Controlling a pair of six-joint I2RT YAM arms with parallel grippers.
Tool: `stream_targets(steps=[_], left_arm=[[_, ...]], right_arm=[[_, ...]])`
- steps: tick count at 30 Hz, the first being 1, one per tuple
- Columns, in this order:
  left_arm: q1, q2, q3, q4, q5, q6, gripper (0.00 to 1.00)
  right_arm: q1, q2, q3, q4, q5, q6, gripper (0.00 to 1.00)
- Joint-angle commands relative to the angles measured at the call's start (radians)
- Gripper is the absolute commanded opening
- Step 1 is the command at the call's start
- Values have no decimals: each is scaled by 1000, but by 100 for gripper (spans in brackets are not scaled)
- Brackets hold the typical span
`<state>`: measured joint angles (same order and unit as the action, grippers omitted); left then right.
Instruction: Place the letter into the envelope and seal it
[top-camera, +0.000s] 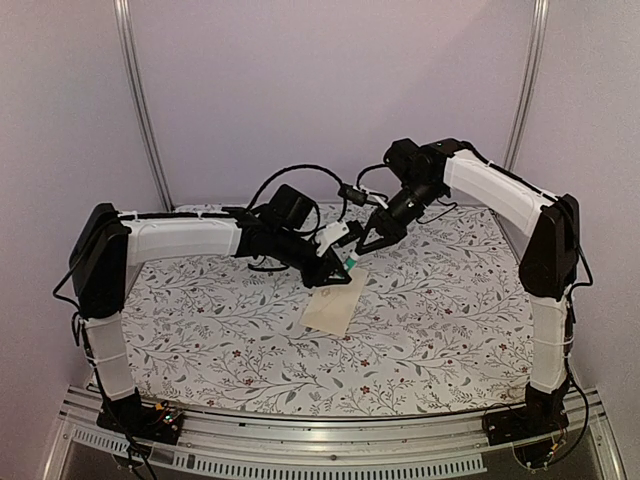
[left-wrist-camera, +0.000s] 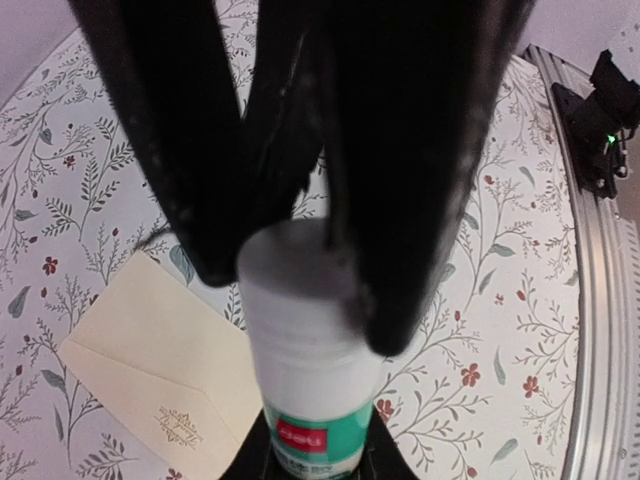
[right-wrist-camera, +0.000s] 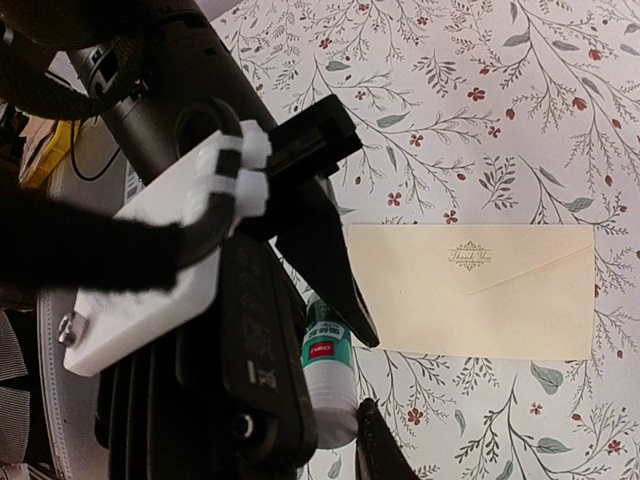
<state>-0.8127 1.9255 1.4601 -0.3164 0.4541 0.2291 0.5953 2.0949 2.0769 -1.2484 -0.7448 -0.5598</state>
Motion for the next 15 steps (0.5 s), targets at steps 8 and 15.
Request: stream_targets(steps=[8,15], left_arm=[[21,-66,-78,339,68,-93,0],[60,-129,-138,383,94,-175,0]], right_arm=[[-30,-50,56,108,-132,-20,36],[-85,-271,-90,289,-210,-63,67]])
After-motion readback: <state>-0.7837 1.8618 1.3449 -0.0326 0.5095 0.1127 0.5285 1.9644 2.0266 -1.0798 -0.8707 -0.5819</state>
